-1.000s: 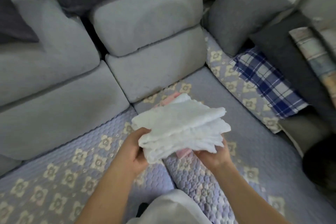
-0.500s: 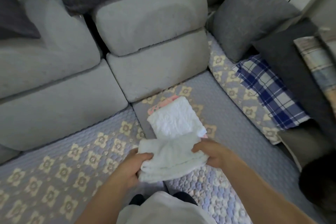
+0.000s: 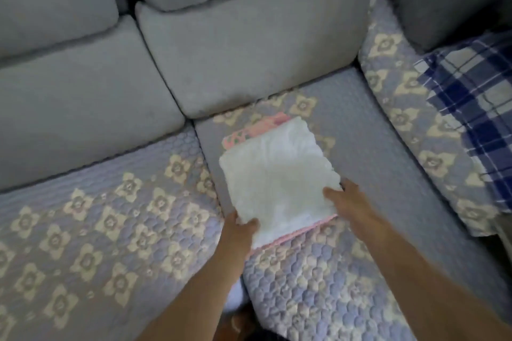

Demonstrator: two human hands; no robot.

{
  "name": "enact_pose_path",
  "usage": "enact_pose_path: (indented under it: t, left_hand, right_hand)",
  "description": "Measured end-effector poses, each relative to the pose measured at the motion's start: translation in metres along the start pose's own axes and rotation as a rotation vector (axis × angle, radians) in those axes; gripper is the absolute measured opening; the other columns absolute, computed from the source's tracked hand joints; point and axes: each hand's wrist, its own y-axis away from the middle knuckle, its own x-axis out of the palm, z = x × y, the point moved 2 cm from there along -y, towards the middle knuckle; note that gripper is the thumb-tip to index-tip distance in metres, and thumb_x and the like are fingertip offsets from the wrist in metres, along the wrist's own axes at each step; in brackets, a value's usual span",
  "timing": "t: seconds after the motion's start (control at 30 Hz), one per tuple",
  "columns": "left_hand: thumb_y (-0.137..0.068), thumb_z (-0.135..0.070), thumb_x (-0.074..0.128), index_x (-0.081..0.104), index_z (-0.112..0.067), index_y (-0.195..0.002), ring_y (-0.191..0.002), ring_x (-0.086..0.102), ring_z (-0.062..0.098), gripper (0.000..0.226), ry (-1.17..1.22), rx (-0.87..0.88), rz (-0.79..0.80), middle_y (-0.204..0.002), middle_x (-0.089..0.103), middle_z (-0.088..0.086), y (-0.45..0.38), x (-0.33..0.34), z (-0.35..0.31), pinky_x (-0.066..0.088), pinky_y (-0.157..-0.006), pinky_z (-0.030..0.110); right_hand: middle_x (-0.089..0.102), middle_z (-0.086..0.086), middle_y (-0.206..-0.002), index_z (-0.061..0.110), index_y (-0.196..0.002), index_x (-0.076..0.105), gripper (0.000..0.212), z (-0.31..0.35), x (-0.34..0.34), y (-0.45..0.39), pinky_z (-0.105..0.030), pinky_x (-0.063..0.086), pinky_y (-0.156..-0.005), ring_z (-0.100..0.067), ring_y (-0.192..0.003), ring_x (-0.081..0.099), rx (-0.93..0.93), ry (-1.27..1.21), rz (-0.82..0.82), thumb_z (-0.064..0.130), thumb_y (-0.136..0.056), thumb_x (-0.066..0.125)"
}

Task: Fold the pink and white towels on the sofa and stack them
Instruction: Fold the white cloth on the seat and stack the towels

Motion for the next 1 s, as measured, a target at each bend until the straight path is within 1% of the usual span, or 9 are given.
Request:
enact_pose_path:
  t: [0.07, 0.13, 0.23, 0.37, 0.5, 0.7, 0.8, 0.87, 1.0]
  left_hand:
    - [-0.076, -0.033, 0.067, 0.057, -0.022, -0.122, -0.097, 0.068, 0.036, 0.049, -0.198, -0.019, -0.062, -0.112, 0.069, 0.017, -0.02, 0.002, 0.018, 0.057, -0.083, 0.048]
    - [-0.088, -0.034, 0.062, 0.059, -0.018, -0.119, -0.092, 0.067, 0.028, 0.034, -0.237, 0.051, -0.134, -0.106, 0.071, 0.012, -0.024, -0.001, 0.015, 0.052, -0.072, 0.035]
    - [-0.099, -0.033, 0.058, 0.056, -0.024, -0.126, -0.095, 0.067, 0.02, 0.029, -0.123, 0.07, -0.108, -0.107, 0.069, 0.008, -0.029, -0.008, 0.01, 0.049, -0.083, 0.031]
    - [-0.07, -0.064, 0.072, 0.042, -0.029, -0.146, -0.108, 0.068, 0.02, 0.088, 0.094, -0.046, -0.076, -0.124, 0.068, -0.002, -0.055, -0.012, 0.004, 0.053, -0.098, 0.044]
    - [-0.095, -0.046, 0.062, 0.049, -0.03, -0.139, -0.099, 0.069, 0.016, 0.048, 0.181, 0.006, -0.055, -0.121, 0.068, -0.002, -0.079, 0.002, -0.02, 0.059, -0.068, 0.027]
    - [-0.104, -0.04, 0.046, 0.048, -0.034, -0.134, -0.102, 0.063, -0.005, 0.03, 0.039, 0.32, -0.186, -0.116, 0.064, -0.015, -0.102, 0.018, -0.022, 0.051, -0.077, 0.011]
    - [-0.095, -0.061, 0.051, 0.021, -0.038, -0.156, -0.133, 0.047, 0.007, 0.071, 0.03, 0.27, -0.182, -0.15, 0.041, -0.013, -0.12, 0.017, -0.009, 0.043, -0.108, 0.033]
    - [-0.083, -0.074, 0.058, 0.016, -0.042, -0.156, -0.135, 0.045, 0.017, 0.09, 0.11, 0.096, -0.113, -0.154, 0.035, -0.011, -0.137, 0.017, 0.003, 0.044, -0.108, 0.047]
    - [-0.093, -0.055, 0.057, 0.058, -0.031, -0.135, -0.116, 0.067, 0.028, 0.048, 0.245, 0.159, 0.142, -0.129, 0.068, 0.005, -0.156, 0.024, 0.009, 0.054, -0.096, 0.055]
  right_hand:
    - [0.067, -0.014, -0.118, 0.009, -0.131, 0.059, 0.041, -0.021, 0.008, -0.013, -0.039, 0.052, -0.084, -0.029, -0.097, 0.064, 0.068, 0.098, -0.016, 0.015, -0.091, 0.066]
    - [0.059, -0.01, -0.13, 0.02, -0.142, 0.049, 0.059, -0.018, -0.001, -0.013, -0.046, 0.051, -0.095, -0.031, -0.111, 0.06, 0.011, 0.271, -0.125, 0.035, -0.087, 0.067]
    - [0.045, -0.005, -0.147, 0.027, -0.152, 0.035, 0.072, 0.003, -0.011, -0.014, -0.049, 0.039, -0.111, -0.031, -0.134, 0.045, -0.098, 0.408, -0.179, 0.048, -0.089, 0.064]
    - [0.041, -0.004, -0.153, 0.026, -0.154, 0.031, 0.086, 0.032, 0.009, -0.041, -0.049, 0.034, -0.114, -0.03, -0.14, 0.04, -0.077, 0.472, 0.002, 0.067, -0.084, 0.059]
    - [0.046, -0.003, -0.151, 0.032, -0.152, 0.032, 0.089, 0.044, 0.028, -0.077, -0.049, 0.036, -0.113, -0.03, -0.137, 0.044, -0.039, 0.384, 0.103, 0.081, -0.08, 0.05]
    - [0.05, -0.008, -0.148, 0.03, -0.15, 0.037, 0.072, 0.023, 0.042, -0.097, -0.045, 0.033, -0.112, -0.035, -0.136, 0.044, -0.097, 0.406, 0.029, 0.07, -0.091, 0.044]
    - [0.052, -0.006, -0.146, 0.03, -0.148, 0.041, 0.069, 0.021, 0.045, -0.105, -0.044, 0.033, -0.111, -0.035, -0.136, 0.044, -0.117, 0.395, 0.042, 0.069, -0.091, 0.046]
    - [0.057, 0.0, -0.139, 0.036, -0.144, 0.046, 0.072, 0.015, 0.045, -0.117, -0.042, 0.036, -0.109, -0.031, -0.132, 0.049, -0.105, 0.361, 0.087, 0.077, -0.085, 0.046]
    - [0.067, 0.016, -0.121, 0.049, -0.128, 0.058, 0.07, -0.003, 0.044, -0.144, -0.039, 0.047, -0.101, -0.014, -0.116, 0.062, -0.075, 0.247, 0.199, 0.091, -0.073, 0.046]
